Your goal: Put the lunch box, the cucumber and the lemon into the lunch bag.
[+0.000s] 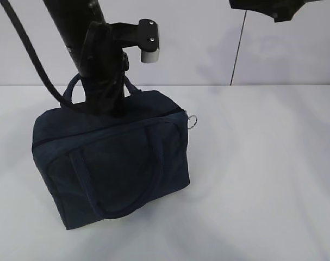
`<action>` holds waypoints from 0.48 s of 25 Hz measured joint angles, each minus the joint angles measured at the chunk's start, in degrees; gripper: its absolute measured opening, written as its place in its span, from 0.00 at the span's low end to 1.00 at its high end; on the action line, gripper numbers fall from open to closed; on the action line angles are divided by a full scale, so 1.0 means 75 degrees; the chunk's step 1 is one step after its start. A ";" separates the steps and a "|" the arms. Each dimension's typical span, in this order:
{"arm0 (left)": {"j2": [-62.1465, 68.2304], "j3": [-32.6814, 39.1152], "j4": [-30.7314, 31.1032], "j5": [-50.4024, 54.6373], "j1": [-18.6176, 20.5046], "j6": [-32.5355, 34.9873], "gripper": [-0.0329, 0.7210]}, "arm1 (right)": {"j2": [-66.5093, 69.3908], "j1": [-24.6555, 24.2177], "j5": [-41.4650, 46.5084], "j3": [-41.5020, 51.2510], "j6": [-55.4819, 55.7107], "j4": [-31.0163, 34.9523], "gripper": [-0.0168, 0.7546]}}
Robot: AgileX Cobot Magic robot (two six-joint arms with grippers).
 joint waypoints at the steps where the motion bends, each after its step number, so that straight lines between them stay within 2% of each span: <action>1: 0.0016 -0.0015 -0.0020 -0.0029 -0.0012 -0.0022 0.05 | 0.0000 0.0000 0.0013 0.0000 0.0017 0.0000 0.49; 4: 0.0084 -0.0029 -0.0084 -0.0288 -0.0012 -0.0439 0.09 | 0.0000 0.0000 0.0032 0.0000 0.0030 0.0000 0.49; 6: 0.0095 -0.0029 -0.0115 -0.0570 -0.0012 -0.0803 0.19 | 0.0000 0.0000 0.0055 0.0000 0.0030 0.0000 0.49; 9: 0.0095 -0.0029 -0.0214 -0.0735 -0.0012 -0.1118 0.49 | 0.0000 0.0000 0.0249 0.0000 0.0012 0.0000 0.49; 11: 0.0095 -0.0029 -0.0285 -0.0751 -0.0012 -0.1208 0.66 | 0.0000 0.0000 0.0459 0.0000 -0.0049 0.0000 0.49; 12: 0.0095 -0.0029 -0.0314 -0.0751 -0.0012 -0.1244 0.71 | 0.0000 0.0000 0.0532 0.0000 -0.0063 0.0000 0.49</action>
